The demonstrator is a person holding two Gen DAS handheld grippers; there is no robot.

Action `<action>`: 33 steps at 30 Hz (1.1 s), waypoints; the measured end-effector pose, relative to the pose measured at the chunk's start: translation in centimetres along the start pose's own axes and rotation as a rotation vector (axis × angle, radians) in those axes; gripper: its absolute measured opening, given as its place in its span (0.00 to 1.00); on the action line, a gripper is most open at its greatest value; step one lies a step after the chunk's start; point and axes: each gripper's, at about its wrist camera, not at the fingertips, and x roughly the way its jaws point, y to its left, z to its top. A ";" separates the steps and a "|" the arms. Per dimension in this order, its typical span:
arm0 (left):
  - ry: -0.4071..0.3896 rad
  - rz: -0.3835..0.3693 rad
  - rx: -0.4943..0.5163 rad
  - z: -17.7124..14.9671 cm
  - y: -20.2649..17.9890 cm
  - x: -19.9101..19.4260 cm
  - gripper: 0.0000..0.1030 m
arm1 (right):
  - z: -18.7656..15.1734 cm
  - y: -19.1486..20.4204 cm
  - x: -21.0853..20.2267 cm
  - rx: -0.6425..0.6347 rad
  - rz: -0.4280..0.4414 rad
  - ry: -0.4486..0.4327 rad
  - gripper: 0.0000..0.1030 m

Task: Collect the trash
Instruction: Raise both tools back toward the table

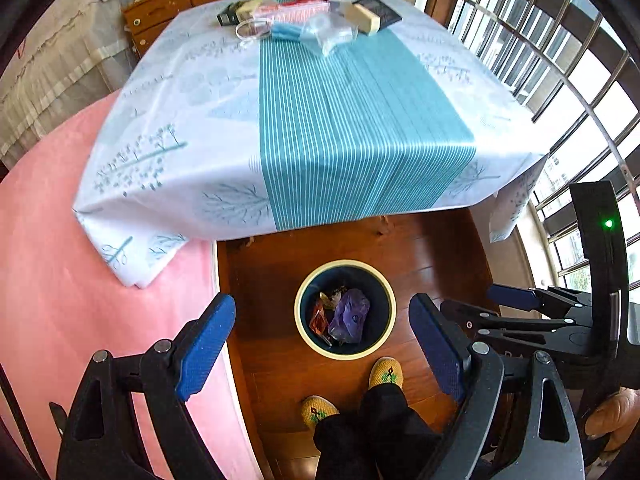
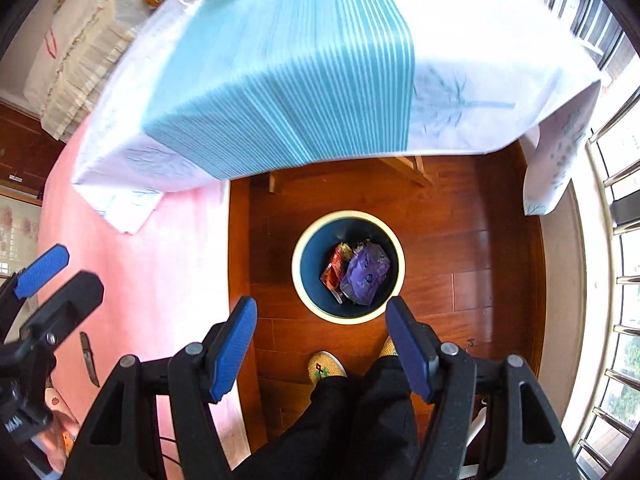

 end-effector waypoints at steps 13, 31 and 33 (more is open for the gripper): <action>-0.260 0.012 0.088 4.9 1.2 -13.4 0.85 | 1.7 4.8 -12.6 -0.055 -0.002 -0.250 0.65; -0.313 0.021 0.032 12.4 3.3 -13.1 0.86 | 11.9 5.7 -14.8 -0.125 -0.012 -0.389 0.60; -0.292 0.033 0.008 14.0 3.1 -11.5 0.86 | 14.4 4.9 -14.0 -0.150 0.010 -0.371 0.52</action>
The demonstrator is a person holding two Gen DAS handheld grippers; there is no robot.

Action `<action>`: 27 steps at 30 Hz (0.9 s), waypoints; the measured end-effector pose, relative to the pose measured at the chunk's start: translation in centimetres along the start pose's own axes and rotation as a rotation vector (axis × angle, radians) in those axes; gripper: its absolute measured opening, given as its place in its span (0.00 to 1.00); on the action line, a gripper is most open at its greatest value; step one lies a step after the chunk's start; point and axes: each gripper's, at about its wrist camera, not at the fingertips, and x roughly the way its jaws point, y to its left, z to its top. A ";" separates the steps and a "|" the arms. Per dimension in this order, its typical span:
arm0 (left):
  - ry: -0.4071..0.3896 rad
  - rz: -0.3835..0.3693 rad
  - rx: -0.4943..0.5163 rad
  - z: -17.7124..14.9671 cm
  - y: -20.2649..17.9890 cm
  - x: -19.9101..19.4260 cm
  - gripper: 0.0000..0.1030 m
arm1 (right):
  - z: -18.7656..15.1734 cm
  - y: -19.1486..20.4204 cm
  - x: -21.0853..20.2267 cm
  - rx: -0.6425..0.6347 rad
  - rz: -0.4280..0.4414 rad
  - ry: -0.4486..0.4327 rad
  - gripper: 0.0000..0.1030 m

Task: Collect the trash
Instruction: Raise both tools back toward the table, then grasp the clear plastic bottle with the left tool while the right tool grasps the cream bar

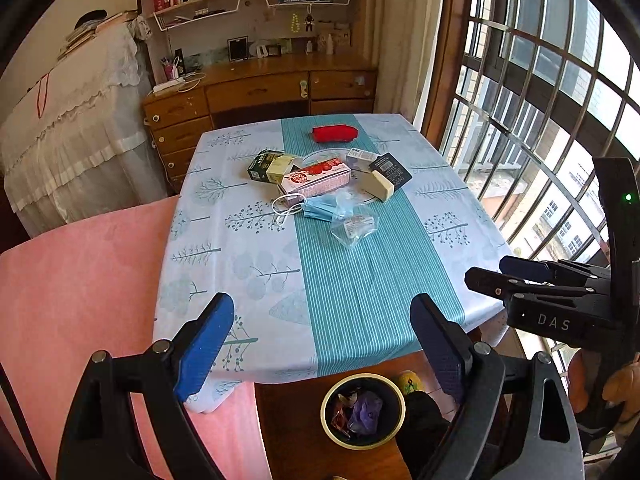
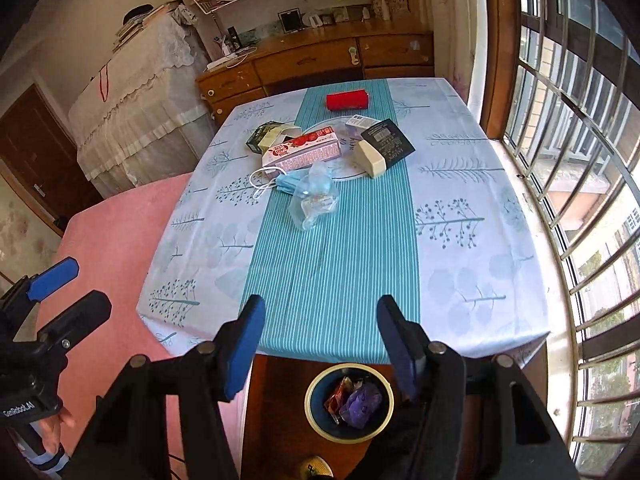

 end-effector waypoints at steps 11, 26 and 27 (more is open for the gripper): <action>0.238 0.052 -0.212 7.2 -3.9 15.1 0.86 | 10.8 -7.0 9.9 -0.163 0.149 0.163 0.41; 0.478 0.199 -0.294 10.9 -8.1 29.7 0.86 | 18.4 -11.1 18.4 -0.219 0.279 0.280 0.41; 0.485 0.208 -0.297 10.9 -8.2 30.2 0.86 | 18.5 -11.2 18.7 -0.220 0.282 0.285 0.41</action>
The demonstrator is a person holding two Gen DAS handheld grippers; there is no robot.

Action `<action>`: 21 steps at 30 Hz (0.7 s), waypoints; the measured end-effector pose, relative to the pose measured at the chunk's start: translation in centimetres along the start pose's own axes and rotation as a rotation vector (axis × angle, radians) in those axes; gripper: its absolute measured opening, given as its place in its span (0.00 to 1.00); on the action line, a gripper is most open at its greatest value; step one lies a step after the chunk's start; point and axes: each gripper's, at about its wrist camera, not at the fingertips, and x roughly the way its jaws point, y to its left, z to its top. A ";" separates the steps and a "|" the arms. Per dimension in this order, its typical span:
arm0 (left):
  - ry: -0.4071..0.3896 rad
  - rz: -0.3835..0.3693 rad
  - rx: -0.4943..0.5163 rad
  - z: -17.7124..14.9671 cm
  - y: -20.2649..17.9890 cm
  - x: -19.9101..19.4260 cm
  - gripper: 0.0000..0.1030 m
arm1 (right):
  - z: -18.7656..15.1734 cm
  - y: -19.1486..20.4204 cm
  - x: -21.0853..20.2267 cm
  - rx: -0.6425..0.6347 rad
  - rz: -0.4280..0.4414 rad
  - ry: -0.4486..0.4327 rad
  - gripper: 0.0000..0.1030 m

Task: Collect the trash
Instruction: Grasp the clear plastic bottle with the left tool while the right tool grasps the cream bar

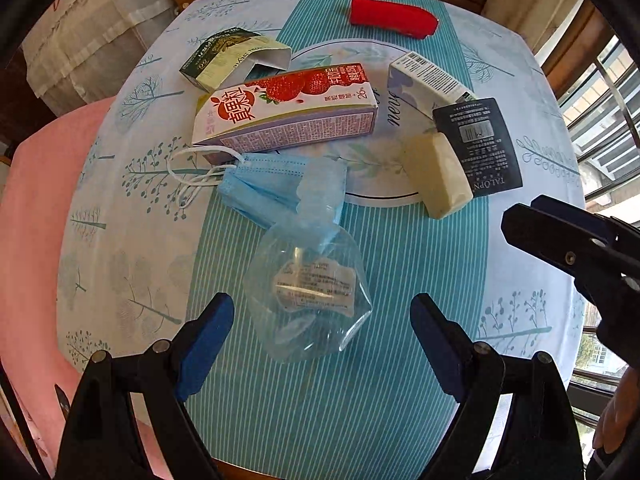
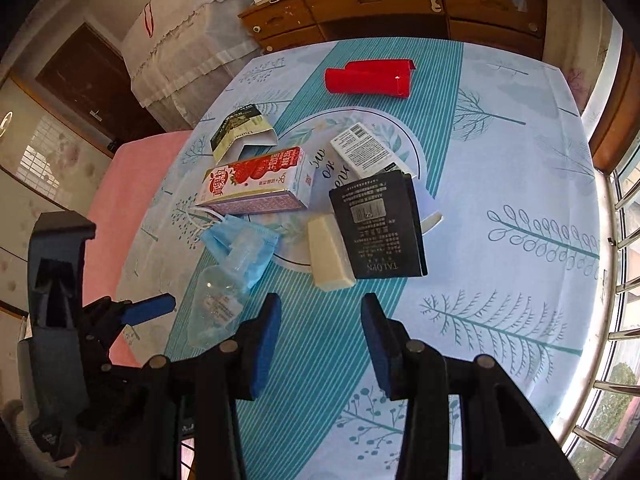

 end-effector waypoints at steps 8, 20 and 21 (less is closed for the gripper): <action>0.077 -0.013 -0.085 0.6 1.2 2.2 0.54 | 0.6 -0.1 1.5 -0.019 0.031 0.026 0.41; 0.016 -0.192 -0.235 -0.3 5.6 1.0 0.52 | 2.6 1.7 5.1 -0.128 -0.056 0.048 0.40; 0.010 -0.207 -0.247 -0.5 5.9 0.8 0.52 | 2.7 1.8 5.6 -0.136 -0.071 0.054 0.39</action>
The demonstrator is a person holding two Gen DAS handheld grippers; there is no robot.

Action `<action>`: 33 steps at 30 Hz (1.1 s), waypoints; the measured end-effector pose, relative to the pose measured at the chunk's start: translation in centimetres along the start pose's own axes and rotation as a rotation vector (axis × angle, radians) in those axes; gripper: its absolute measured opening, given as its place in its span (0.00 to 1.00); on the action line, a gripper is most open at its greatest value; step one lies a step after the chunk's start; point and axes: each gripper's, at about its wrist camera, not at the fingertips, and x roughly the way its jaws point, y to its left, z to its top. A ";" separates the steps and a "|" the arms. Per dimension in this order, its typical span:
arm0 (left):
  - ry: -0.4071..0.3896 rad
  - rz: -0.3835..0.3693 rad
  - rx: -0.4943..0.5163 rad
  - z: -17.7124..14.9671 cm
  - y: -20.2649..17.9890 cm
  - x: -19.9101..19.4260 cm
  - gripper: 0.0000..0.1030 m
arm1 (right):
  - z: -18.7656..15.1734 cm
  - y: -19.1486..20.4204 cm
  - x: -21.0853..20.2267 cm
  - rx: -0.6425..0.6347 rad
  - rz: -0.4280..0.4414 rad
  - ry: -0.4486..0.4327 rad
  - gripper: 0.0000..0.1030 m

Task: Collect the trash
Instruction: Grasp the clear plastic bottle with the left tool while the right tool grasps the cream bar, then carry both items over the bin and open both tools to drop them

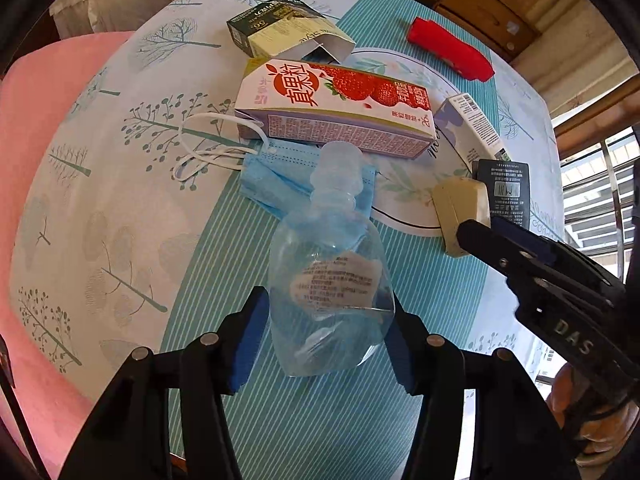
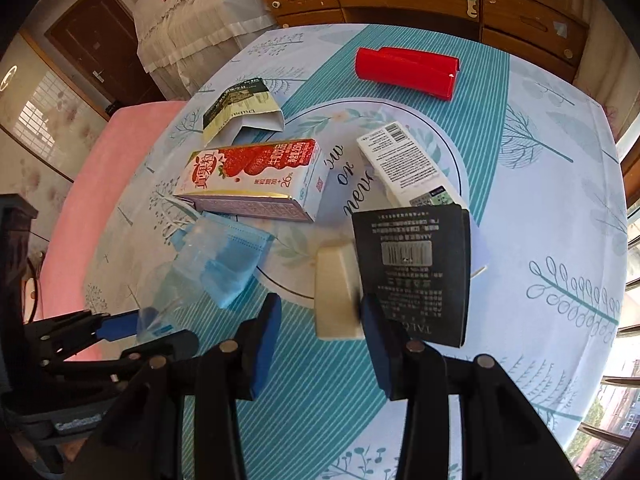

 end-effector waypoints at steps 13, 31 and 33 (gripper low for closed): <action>-0.067 -0.100 -0.072 -1.0 3.9 -3.6 0.52 | -0.8 2.2 0.8 -0.058 0.007 0.005 0.26; -0.139 -0.158 0.123 -5.6 4.2 -8.9 0.51 | -7.8 6.9 -5.9 0.081 0.078 -0.042 0.25; -0.149 -0.169 0.152 -6.5 5.0 -9.7 0.51 | -8.9 8.0 -6.7 0.099 0.064 -0.056 0.25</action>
